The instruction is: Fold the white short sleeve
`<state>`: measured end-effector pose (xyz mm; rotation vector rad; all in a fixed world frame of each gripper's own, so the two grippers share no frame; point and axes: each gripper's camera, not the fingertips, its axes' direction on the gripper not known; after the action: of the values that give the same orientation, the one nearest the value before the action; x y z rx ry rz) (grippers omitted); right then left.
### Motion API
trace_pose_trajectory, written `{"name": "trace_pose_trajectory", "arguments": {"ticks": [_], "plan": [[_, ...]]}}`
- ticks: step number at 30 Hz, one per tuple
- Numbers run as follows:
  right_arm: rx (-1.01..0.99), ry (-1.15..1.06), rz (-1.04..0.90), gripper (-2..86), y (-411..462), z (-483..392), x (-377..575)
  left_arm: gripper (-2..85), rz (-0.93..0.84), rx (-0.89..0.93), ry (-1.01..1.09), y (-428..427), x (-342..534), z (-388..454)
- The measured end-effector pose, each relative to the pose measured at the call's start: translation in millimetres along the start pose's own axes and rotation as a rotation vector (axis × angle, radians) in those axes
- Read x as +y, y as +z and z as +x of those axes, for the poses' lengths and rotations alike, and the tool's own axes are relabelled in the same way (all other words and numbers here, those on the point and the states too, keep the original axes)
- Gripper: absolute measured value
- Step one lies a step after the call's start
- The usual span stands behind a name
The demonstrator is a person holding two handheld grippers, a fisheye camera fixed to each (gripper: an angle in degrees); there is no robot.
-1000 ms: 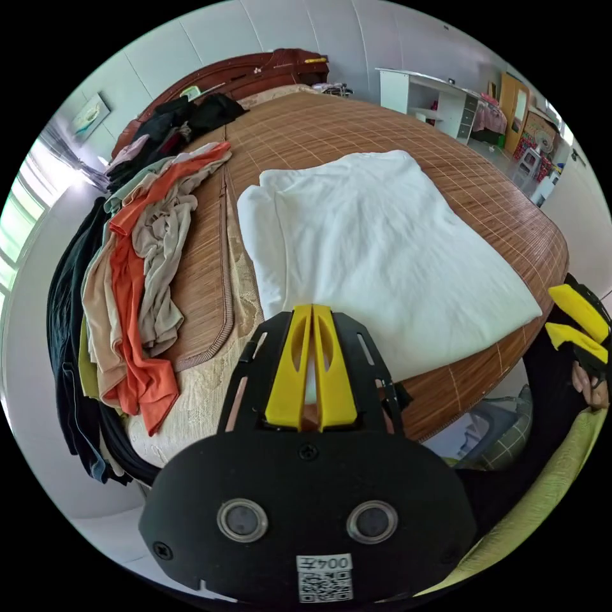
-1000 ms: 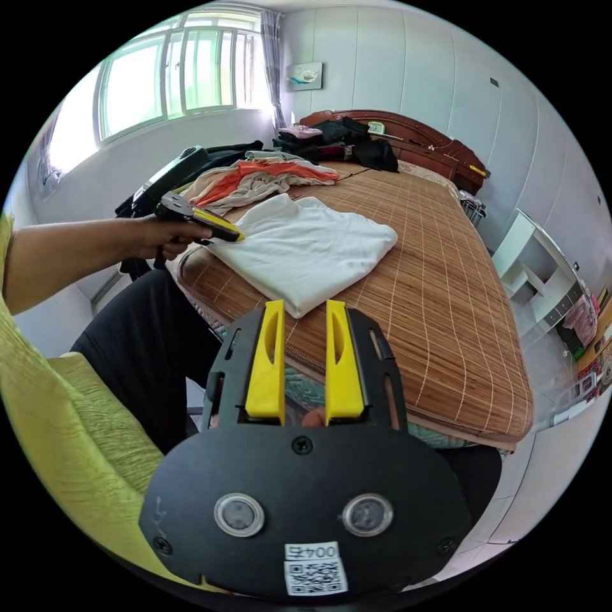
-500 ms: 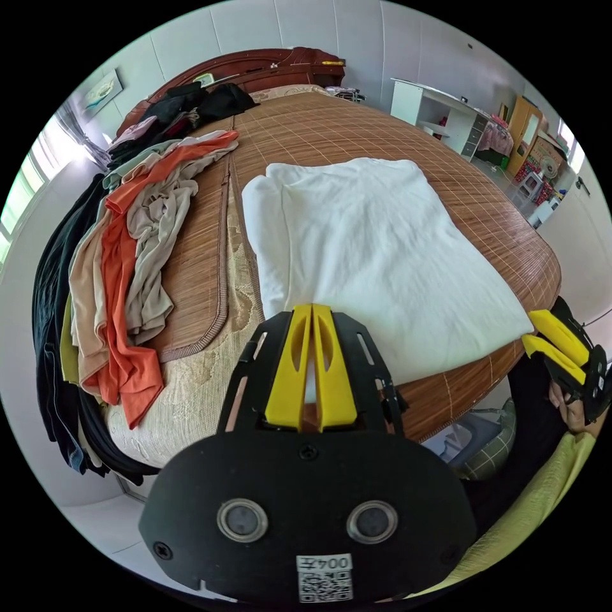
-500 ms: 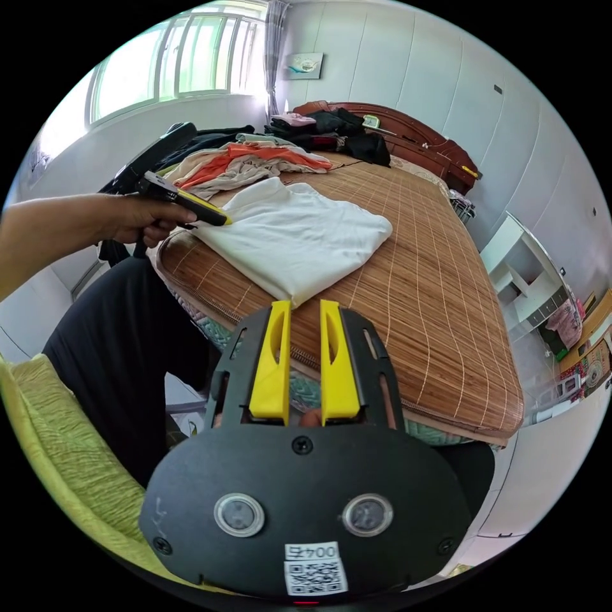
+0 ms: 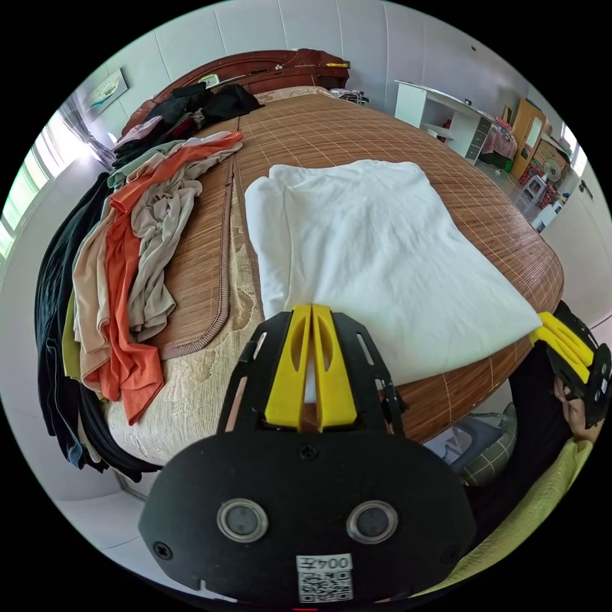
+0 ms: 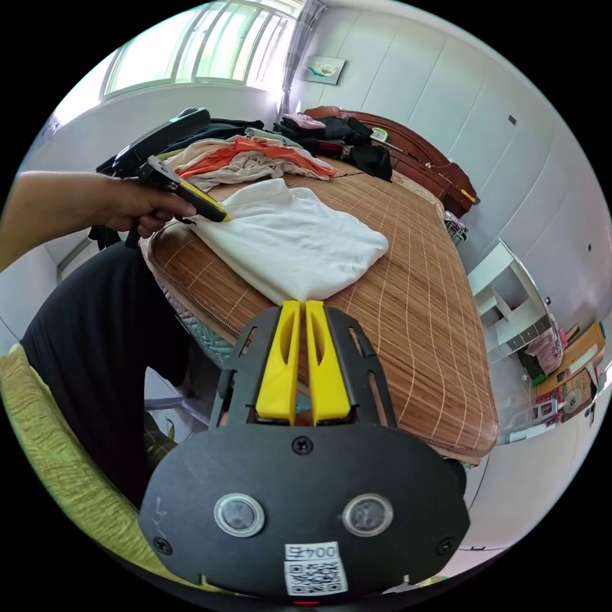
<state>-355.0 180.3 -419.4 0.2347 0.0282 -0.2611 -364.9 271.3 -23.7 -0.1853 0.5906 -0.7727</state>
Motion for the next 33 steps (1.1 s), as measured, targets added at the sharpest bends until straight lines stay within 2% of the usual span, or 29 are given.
{"name": "trace_pose_trajectory", "arguments": {"ticks": [4, 8, 12, 19, 25, 29, 33], "plan": [[-0.019, -0.027, -0.012, -0.6, -13, 24, 1, 1.0, -0.020, 0.056, 0.003, -13, 5, 17], [-0.033, -0.030, -0.048, -0.6, -31, 56, 31, 1.0, 0.040, 0.124, 0.006, -30, 25, 46], [-0.069, -0.008, -0.104, 0.0, -30, 71, 62, 0.9, 0.097, 0.083, 0.002, -35, 36, 64], [-0.060, 0.040, -0.103, 6.1, -55, 100, 45, 0.7, 0.101, 0.124, -0.065, -60, 38, 44], [-0.203, 0.195, -0.022, 7.7, -67, 166, 11, 0.3, 0.210, 0.076, -0.096, -98, 20, 26], [-0.327, 0.186, -0.073, 9.5, -26, 177, -22, 0.2, 0.188, 0.057, -0.013, -84, -30, 46], [-0.306, 0.161, -0.222, 10.1, 29, 179, -54, 0.2, 0.019, -0.071, 0.092, -31, -84, 72]]}}
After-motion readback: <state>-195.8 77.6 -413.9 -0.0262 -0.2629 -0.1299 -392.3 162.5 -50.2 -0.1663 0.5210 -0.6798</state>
